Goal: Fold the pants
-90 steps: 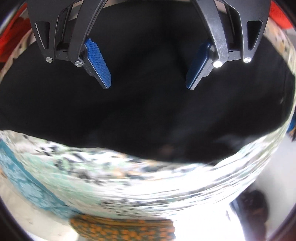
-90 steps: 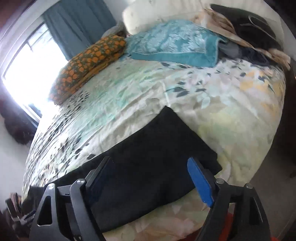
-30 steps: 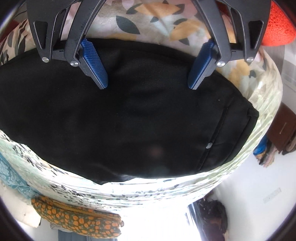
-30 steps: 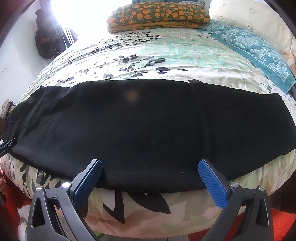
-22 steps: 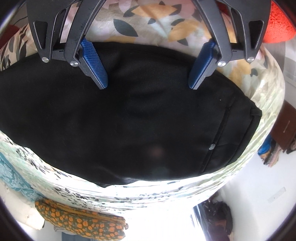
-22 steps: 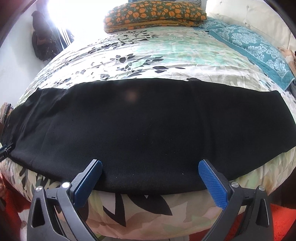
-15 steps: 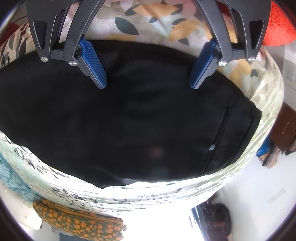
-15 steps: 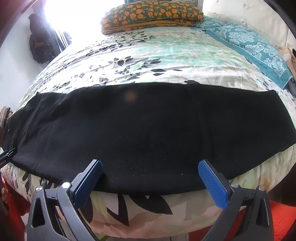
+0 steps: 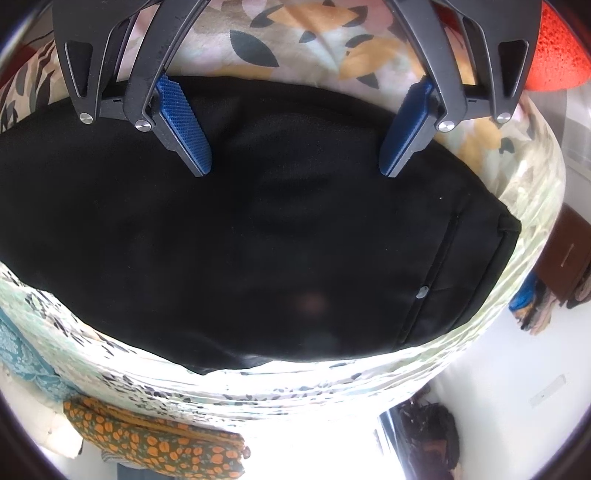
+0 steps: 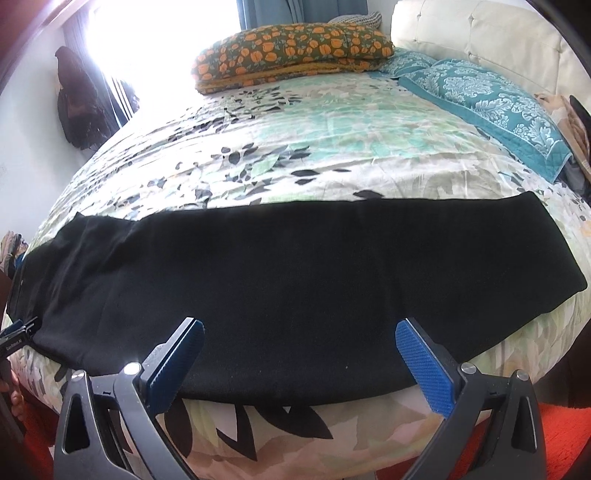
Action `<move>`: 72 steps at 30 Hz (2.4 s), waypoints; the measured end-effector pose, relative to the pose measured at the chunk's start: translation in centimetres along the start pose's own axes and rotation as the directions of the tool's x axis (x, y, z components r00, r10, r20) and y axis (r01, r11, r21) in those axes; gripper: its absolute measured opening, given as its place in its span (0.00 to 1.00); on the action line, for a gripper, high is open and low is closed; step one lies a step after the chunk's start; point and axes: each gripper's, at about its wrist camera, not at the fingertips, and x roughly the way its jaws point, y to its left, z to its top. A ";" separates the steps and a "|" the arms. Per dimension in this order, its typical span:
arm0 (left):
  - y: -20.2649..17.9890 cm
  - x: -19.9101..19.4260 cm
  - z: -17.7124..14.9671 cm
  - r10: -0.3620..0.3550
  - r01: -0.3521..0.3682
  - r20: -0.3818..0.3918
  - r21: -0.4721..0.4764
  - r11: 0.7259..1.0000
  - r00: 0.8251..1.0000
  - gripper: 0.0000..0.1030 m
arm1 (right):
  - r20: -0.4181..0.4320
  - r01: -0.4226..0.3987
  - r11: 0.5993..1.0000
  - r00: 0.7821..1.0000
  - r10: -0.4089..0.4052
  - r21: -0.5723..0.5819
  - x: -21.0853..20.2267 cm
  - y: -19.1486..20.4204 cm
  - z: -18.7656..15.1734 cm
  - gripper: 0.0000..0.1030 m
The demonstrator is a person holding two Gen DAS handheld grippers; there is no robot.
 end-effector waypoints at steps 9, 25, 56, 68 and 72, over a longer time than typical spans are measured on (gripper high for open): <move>-0.6 -3.7 0.8 -0.075 0.077 0.167 -0.001 0.997 0.983 0.90 | -0.005 0.019 0.999 1.000 -0.019 -0.029 0.0 0.2 -0.4 1.00; -4.0 -1.3 -0.7 -0.116 0.106 0.077 0.123 0.987 0.990 0.91 | 0.057 0.002 0.941 0.998 -0.023 0.338 -2.5 -11.7 1.7 1.00; -4.0 -1.0 -0.5 -0.072 0.061 0.085 0.129 0.990 0.994 0.91 | -0.116 0.141 0.990 0.984 -0.138 0.023 3.1 -23.7 11.1 0.04; -4.1 -1.0 -0.7 -0.069 0.057 0.095 0.126 0.990 0.993 0.91 | 0.039 -0.197 0.823 0.977 0.209 0.533 -2.0 -33.0 6.5 0.67; -4.1 -1.0 -0.7 -0.069 0.057 0.093 0.128 0.990 0.993 0.91 | -0.017 -0.239 0.806 0.956 0.294 0.542 -0.3 -31.7 5.2 0.67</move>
